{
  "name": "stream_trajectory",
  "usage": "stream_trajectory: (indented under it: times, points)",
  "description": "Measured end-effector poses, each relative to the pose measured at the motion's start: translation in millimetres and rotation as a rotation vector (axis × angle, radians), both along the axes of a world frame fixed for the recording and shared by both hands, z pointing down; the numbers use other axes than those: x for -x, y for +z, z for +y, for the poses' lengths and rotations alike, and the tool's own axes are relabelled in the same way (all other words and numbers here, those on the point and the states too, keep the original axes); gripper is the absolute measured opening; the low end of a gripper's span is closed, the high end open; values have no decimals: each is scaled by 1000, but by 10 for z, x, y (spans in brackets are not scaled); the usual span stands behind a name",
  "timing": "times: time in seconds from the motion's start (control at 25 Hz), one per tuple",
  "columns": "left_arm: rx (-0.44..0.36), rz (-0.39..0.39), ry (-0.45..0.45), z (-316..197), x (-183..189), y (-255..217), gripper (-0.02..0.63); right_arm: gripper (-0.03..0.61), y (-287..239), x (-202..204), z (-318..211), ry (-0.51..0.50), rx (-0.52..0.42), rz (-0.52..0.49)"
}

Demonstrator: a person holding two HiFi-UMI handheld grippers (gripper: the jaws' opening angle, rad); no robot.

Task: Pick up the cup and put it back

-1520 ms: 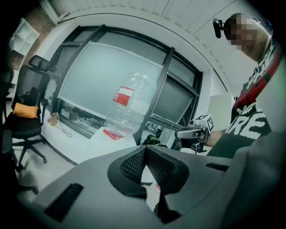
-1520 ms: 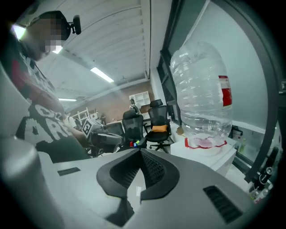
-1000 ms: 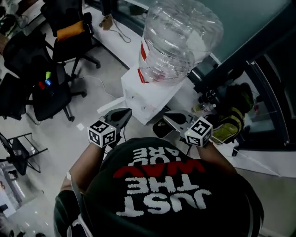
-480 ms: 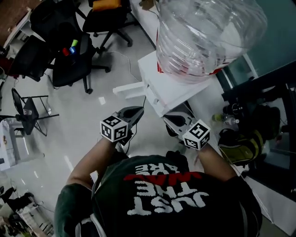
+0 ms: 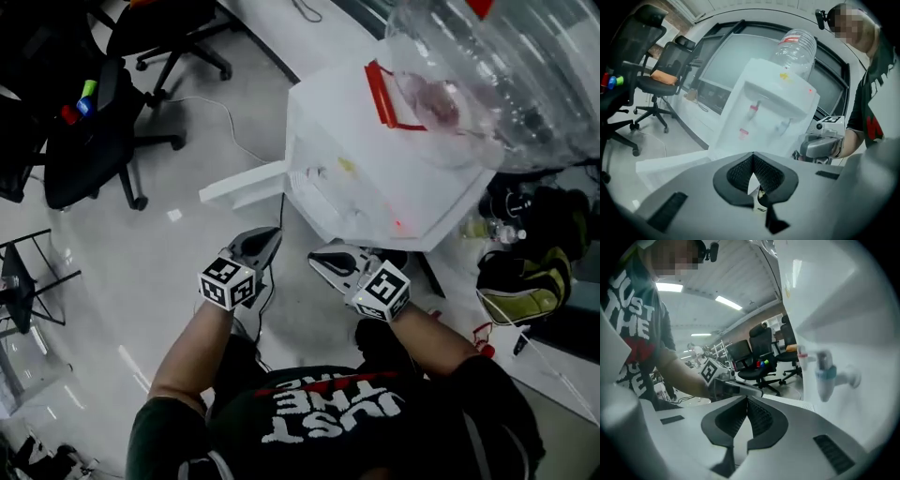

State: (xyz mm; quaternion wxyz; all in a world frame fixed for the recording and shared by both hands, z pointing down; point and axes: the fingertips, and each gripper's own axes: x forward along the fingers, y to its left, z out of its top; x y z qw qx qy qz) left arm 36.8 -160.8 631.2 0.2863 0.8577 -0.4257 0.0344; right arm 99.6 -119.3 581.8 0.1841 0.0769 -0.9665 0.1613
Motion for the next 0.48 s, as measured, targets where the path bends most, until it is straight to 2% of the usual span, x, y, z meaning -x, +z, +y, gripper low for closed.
stream_trajectory:
  times: [0.16,0.28,0.48]
  points:
    - [-35,36,15,-120,113,687,8,34,702,265,-72,-3,-58,18]
    - [-53,50,51,-174,125,1133,8,34,1184,408,-49,-5,-90,67]
    - [-71,32,149,-144,115,1770,8,35,1913,506,-116,98,-153,160]
